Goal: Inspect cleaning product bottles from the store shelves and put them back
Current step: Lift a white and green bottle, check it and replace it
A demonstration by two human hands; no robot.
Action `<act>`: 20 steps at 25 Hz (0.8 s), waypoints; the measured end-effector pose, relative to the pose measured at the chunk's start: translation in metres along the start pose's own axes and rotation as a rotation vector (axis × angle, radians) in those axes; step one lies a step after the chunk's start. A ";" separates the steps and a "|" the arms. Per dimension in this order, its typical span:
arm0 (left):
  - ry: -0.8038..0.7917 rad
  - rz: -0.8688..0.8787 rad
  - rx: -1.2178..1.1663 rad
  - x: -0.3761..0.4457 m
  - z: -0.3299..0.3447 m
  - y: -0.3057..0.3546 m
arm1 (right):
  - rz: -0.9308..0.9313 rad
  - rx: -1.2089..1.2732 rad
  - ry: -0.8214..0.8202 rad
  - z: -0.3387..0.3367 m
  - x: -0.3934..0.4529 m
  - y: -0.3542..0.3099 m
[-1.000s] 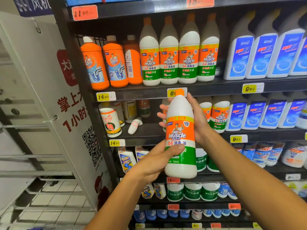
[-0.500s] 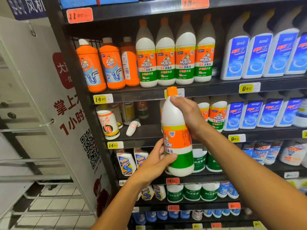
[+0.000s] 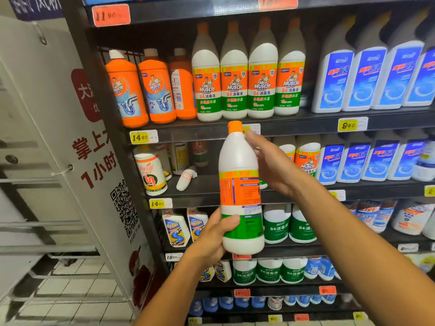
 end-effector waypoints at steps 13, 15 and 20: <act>-0.213 -0.060 -0.136 -0.002 0.014 -0.006 | -0.003 0.206 -0.067 0.011 0.000 0.009; -0.034 -0.039 -0.103 -0.003 -0.002 -0.005 | -0.071 0.069 -0.012 0.006 -0.001 0.001; 0.270 -0.028 0.205 0.000 -0.001 -0.001 | -0.280 -0.147 0.269 0.002 -0.008 -0.015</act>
Point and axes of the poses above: each hand's wrist, its own x-axis towards the middle knuckle, its own z-axis out of the palm, y = z × x, the point moved 6 cm from there along x, towards the middle knuckle, and after that the axes turned 8 degrees about x, right-handed, at the moved point
